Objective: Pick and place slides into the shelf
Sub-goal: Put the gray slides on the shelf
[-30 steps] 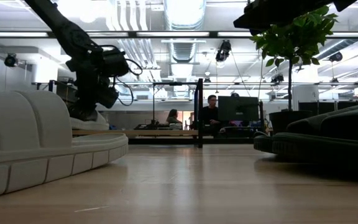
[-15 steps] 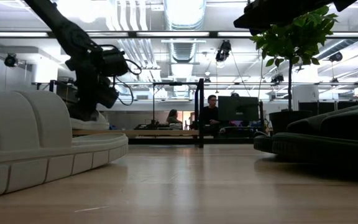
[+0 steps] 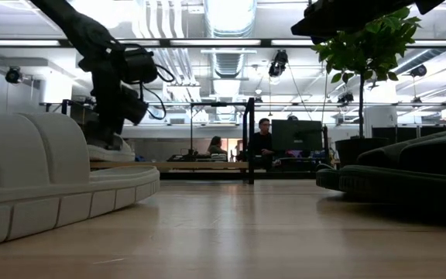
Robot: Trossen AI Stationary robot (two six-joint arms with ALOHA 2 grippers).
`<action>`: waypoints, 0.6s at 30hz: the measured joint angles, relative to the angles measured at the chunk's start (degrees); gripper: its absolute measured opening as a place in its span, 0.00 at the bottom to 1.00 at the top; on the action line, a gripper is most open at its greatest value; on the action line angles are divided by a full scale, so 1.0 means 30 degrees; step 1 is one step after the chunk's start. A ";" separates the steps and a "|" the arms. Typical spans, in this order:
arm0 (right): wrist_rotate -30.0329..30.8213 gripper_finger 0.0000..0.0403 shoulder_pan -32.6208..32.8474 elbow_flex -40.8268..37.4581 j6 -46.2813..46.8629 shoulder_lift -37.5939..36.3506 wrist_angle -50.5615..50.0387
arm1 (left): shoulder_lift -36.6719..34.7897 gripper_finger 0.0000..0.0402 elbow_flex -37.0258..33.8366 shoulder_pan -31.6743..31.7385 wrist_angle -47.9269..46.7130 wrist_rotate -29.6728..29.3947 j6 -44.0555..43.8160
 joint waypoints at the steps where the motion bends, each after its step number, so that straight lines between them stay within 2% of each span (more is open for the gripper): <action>1: 0.0000 0.17 0.0000 0.0000 -0.0013 0.0000 -0.0041 | -0.0094 0.50 0.0000 0.0000 -0.0396 0.0029 -0.0007; 6: 0.0000 0.17 0.0000 0.0000 -0.0037 0.0000 -0.0062 | -0.0600 0.50 0.0000 -0.0066 -0.1131 0.0104 -0.0022; 14: 0.0000 0.19 0.0000 0.0000 -0.0023 0.0000 -0.0238 | -0.1792 0.50 0.0000 -0.0393 -0.1840 0.2435 -0.0037; 18: 0.0000 0.18 0.0000 0.0000 -0.0030 0.0000 -0.0235 | -0.2347 0.49 0.0000 -0.0577 -0.2095 0.2496 -0.0051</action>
